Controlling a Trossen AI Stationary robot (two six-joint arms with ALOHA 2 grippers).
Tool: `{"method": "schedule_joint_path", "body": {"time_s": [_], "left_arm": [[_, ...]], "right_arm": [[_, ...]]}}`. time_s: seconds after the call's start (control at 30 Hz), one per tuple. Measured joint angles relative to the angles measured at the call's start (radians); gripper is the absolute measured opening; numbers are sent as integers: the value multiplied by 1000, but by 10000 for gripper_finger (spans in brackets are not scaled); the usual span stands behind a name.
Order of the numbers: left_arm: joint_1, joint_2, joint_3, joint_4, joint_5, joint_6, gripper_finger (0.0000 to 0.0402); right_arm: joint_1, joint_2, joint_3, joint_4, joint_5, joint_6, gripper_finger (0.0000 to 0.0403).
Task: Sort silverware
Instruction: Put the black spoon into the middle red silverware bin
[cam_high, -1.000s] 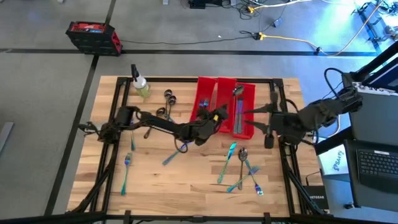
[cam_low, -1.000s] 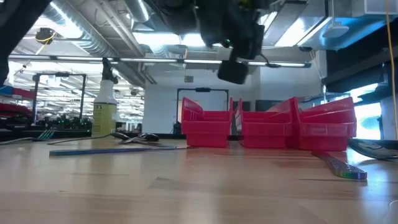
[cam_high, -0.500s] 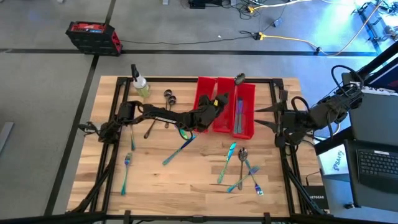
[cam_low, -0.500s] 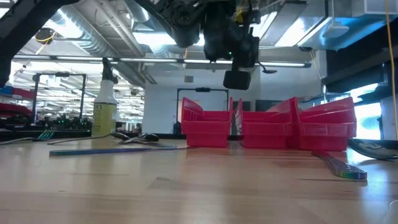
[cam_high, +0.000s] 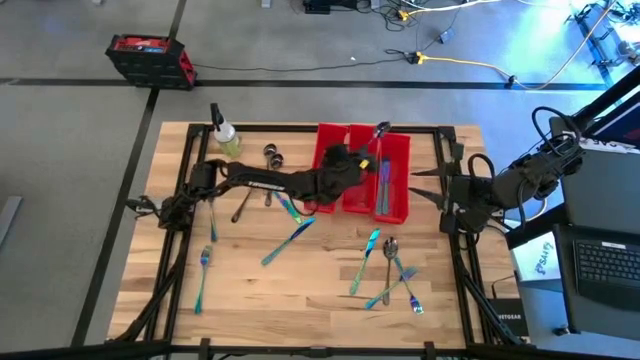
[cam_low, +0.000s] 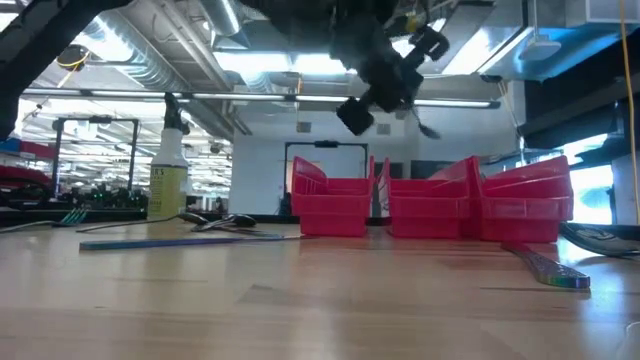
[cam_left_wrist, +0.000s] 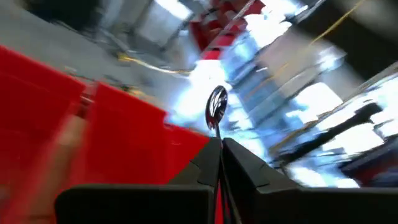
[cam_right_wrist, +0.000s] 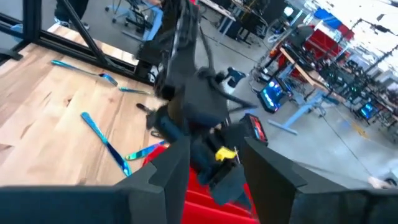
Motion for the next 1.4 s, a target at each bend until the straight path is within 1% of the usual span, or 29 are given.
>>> {"method": "schedule_joint_path", "body": {"time_s": [0.07,0.13,0.23,0.4,0.53,0.73,0.8,0.9,0.97,1.03,1.1,1.2,1.27,1.4], "left_arm": [[-6,0,81,-164,-77,-10,0],[-12,0,137,-260,-167,10,0],[-23,2,175,-287,-238,63,0],[-40,8,186,-276,-248,91,0],[-53,40,186,-281,-293,146,0],[-74,79,186,-297,-302,166,0],[-77,88,186,-324,-298,162,0],[-79,107,185,-349,-255,109,0],[-73,117,185,-374,-222,61,0],[-64,119,185,-433,-200,-14,0],[-53,121,185,-500,-146,-98,0],[-32,122,174,-557,-47,-206,0],[-26,122,174,-582,-34,-232,0],[-20,122,174,-586,-33,-237,0]], "right_arm": [[0,0,0,-11,10,33,131],[0,0,0,-17,11,56,131],[0,1,0,-28,11,74,131],[0,1,0,-34,11,89,131],[0,1,0,-34,6,89,131],[0,5,0,-34,-17,89,131],[0,7,0,-33,-20,95,131],[0,12,0,-34,-51,116,131],[0,18,0,-36,-53,120,131],[0,21,0,-46,-53,121,131],[0,25,0,-53,-53,124,131],[0,27,0,-57,-53,127,131],[0,27,0,-55,-53,127,131],[0,27,0,-55,-53,127,131]]}}
